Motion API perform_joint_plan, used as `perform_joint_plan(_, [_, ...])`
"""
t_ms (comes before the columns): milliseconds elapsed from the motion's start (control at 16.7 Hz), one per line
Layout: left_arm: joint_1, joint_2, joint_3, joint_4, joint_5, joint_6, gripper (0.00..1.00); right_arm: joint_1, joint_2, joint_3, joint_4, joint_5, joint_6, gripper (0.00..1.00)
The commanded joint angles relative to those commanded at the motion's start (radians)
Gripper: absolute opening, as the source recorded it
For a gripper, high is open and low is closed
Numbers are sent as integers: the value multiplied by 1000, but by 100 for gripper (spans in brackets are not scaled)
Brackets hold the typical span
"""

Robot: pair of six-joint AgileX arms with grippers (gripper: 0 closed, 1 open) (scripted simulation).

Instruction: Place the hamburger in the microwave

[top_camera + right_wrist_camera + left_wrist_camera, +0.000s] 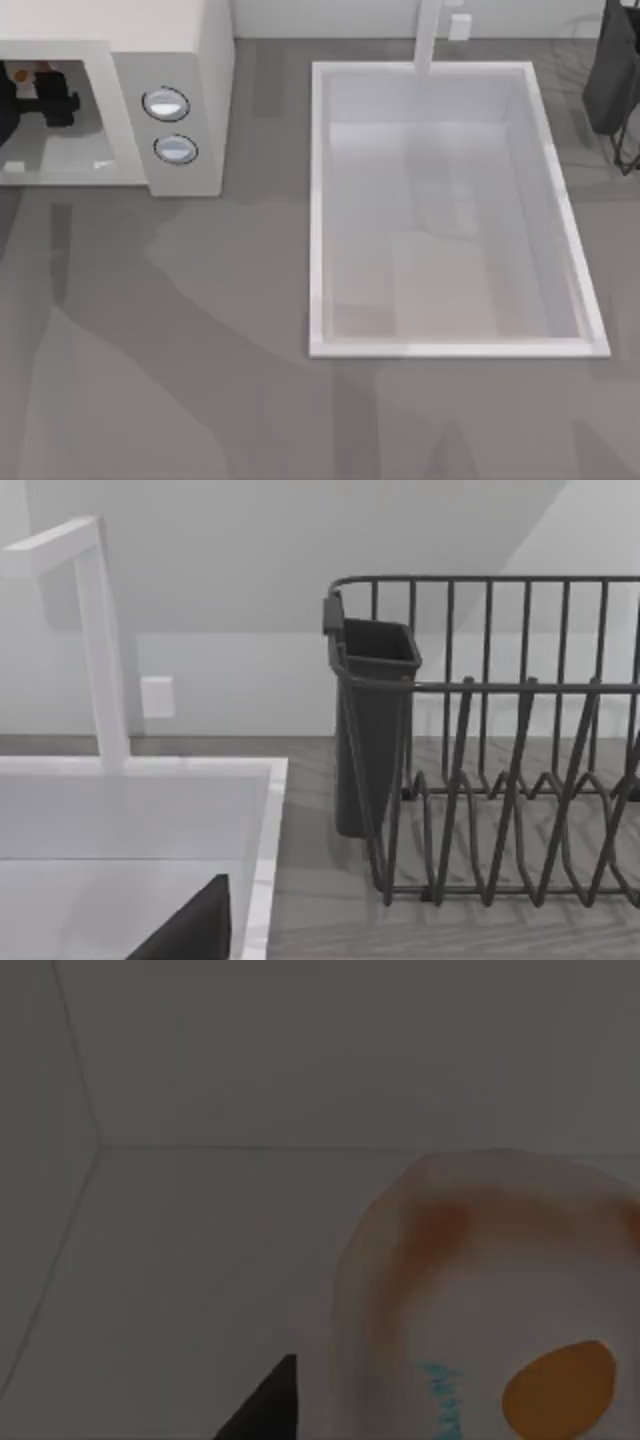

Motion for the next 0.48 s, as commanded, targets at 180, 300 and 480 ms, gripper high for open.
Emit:
perform_joint_plan(180, [0, 0, 0, 0, 0, 0, 100, 0, 0, 0, 0, 0, 0, 100])
perform_joint_plan(300, [0, 0, 0, 0, 0, 0, 100, 0, 0, 0, 0, 0, 0, 100])
perform_joint_plan(480, [0, 0, 0, 0, 0, 0, 100, 0, 0, 0, 0, 0, 0, 100])
